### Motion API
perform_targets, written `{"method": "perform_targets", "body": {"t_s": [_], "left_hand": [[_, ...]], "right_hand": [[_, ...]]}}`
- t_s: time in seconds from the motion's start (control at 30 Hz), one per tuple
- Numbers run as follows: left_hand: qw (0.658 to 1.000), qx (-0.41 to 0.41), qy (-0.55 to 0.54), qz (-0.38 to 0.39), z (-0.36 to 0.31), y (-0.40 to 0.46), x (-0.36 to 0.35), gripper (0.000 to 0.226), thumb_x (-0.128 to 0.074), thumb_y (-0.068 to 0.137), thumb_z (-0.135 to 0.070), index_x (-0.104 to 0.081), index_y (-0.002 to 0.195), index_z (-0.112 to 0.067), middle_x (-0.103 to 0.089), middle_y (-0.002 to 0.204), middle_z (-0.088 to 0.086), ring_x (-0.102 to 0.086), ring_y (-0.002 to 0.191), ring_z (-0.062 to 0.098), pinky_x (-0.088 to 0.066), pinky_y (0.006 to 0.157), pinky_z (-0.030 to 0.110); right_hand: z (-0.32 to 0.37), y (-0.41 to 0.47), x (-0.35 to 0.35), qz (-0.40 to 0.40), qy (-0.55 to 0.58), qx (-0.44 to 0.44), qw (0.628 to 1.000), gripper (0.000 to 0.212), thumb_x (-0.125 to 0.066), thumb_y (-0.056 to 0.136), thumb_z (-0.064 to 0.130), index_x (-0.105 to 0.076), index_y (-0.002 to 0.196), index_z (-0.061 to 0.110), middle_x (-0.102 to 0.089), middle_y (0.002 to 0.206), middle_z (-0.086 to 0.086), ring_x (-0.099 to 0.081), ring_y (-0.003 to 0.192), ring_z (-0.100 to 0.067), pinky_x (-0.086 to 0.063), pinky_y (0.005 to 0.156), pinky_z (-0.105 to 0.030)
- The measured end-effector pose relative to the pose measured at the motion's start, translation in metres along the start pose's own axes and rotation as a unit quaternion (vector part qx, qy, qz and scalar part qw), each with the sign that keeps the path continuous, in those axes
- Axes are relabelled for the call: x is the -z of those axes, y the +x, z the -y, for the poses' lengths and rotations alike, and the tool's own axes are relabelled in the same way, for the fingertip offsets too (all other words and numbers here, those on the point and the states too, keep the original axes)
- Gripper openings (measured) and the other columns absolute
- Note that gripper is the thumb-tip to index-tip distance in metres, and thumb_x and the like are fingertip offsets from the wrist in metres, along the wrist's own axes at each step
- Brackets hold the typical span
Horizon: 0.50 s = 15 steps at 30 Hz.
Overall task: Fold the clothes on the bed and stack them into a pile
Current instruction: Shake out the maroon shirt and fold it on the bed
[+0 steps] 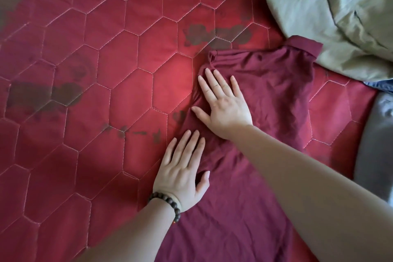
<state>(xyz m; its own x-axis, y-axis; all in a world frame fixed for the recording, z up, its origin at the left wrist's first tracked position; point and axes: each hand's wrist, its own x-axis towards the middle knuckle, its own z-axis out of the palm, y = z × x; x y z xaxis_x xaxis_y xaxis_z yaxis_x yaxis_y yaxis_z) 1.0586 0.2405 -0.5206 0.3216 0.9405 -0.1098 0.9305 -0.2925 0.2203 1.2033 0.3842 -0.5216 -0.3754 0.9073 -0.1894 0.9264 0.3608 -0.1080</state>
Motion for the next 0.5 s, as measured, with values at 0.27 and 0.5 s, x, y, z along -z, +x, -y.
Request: {"method": "perform_targets", "body": {"t_s": [0.27,0.5], "left_hand": [[1.0,-0.003,-0.003,-0.001,0.002,-0.001,-0.002,0.075,-0.051,0.084,-0.045,-0.036,0.149,-0.01,-0.027,0.159,0.006,-0.019,0.148,0.021,-0.018,0.12,0.046],[1.0,-0.007,0.008,-0.001,0.002,-0.001,-0.002,0.074,-0.05,0.083,-0.045,-0.038,0.146,-0.009,-0.029,0.157,0.008,-0.022,0.147,0.023,-0.022,0.118,0.048]], "right_hand": [[-0.022,0.053,0.01,-0.035,0.008,-0.068,0.997,0.071,-0.019,0.096,0.061,-0.005,0.155,0.024,0.0,0.164,0.001,0.004,0.15,-0.014,0.004,0.121,-0.045],[-0.03,-0.013,0.004,-0.055,0.034,0.11,0.992,0.07,-0.033,0.096,0.052,-0.024,0.153,0.014,-0.016,0.162,-0.003,-0.008,0.15,-0.018,-0.005,0.122,-0.045]]}}
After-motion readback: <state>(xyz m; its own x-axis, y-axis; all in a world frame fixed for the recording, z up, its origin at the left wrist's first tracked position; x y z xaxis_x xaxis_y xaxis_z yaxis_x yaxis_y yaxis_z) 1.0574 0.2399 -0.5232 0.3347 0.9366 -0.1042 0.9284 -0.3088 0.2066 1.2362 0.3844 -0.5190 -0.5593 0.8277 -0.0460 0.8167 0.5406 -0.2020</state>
